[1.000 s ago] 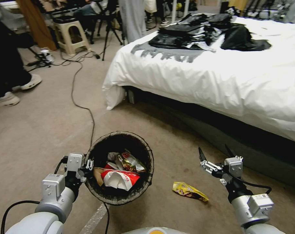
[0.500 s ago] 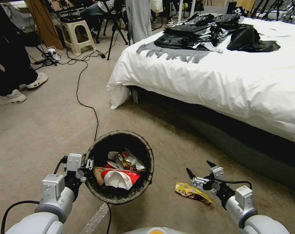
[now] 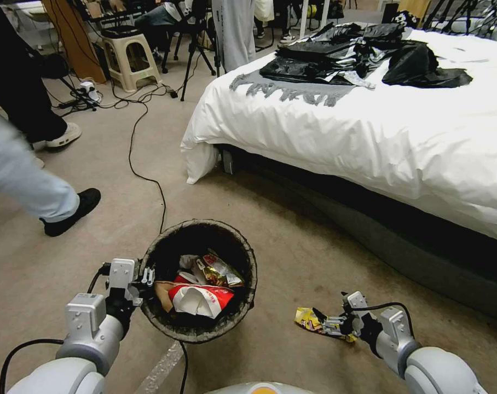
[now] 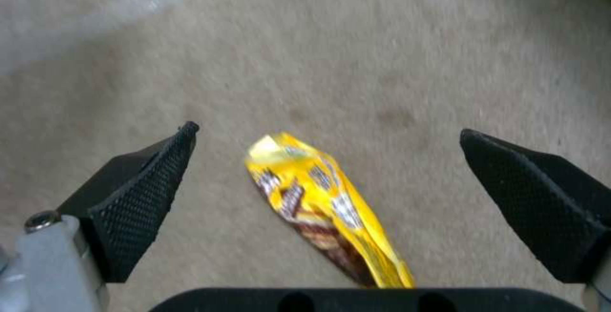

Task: Pick up the trash bin, then pick up the garbage from the floor and place it into the trash bin.

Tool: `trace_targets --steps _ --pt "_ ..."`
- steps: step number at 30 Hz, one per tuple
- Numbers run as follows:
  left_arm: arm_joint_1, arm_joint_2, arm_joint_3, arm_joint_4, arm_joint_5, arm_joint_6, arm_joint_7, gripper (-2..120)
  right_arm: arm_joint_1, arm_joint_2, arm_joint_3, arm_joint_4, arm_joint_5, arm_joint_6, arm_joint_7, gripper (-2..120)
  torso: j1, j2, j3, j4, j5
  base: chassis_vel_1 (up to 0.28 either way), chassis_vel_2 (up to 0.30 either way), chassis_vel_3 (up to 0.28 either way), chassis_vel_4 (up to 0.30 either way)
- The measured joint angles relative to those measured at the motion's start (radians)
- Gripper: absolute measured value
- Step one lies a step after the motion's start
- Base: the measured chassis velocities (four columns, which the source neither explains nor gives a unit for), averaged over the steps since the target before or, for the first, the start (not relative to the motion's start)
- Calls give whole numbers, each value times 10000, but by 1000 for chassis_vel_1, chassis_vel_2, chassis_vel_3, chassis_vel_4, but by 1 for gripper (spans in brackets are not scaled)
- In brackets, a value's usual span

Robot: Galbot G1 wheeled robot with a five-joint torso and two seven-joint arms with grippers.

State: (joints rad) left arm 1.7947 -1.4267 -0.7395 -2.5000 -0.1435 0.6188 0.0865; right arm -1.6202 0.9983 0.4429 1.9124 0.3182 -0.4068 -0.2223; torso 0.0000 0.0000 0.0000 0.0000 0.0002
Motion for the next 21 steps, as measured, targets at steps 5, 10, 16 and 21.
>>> trace_targets --steps 5,10,16,21 --pt "16 -9 -2 0 -21 19 -5 1 87 44 -62 -355 -28 12 -52 100 0 0 0 -1 -1 0 0 0 0" --pt "21 -5 2 0 -91 47 -14 1 393 260 -208 -962 -373 222 -80 100 0 0 0 0 0 0 0 0 0" --pt "15 0 31 0 -105 54 -17 1 726 502 -400 -1435 -643 280 -66 100 -1 1 0 0 -2 0 0 0 0" --pt "7 18 51 0 -106 60 -18 1 1023 622 -699 -1899 -826 366 -37 100 0 0 0 0 -2 0 0 0 0"
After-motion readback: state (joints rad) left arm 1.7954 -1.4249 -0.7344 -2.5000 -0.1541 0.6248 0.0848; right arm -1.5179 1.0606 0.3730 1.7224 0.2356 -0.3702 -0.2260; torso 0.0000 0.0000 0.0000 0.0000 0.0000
